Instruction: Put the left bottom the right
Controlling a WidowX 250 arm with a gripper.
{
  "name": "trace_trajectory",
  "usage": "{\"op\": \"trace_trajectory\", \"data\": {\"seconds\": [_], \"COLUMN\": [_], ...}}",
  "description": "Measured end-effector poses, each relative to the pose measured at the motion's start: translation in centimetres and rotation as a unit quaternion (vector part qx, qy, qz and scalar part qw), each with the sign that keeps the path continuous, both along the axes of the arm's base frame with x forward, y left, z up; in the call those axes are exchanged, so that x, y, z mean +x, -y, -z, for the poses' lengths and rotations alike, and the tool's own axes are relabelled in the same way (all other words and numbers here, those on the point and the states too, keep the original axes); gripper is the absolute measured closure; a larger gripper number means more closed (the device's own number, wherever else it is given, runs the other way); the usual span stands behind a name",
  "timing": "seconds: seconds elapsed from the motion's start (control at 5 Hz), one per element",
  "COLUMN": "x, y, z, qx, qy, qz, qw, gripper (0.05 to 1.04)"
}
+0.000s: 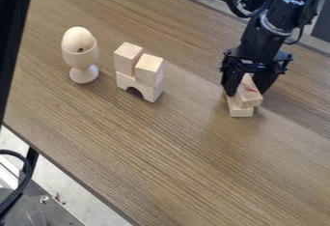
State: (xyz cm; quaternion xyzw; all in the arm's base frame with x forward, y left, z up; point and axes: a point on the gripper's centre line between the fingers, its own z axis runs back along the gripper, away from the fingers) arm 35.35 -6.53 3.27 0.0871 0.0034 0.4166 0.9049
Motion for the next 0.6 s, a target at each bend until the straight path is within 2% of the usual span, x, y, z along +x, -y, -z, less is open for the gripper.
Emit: {"op": "trace_trajectory", "data": {"seconds": [0.2, 0.4, 0.6], "x": [-0.6, -1.1, -1.4], "y": [0.0, 0.0, -0.2], "z": [0.4, -0.8, -3.7], "qx": [-0.01, -0.022, -0.036], "qy": [-0.015, -0.014, 0.007], "qz": [0.005, 0.016, 0.032], "qw": [0.9998, 0.9995, 0.9988], "gripper": [0.076, 0.084, 0.084]}}
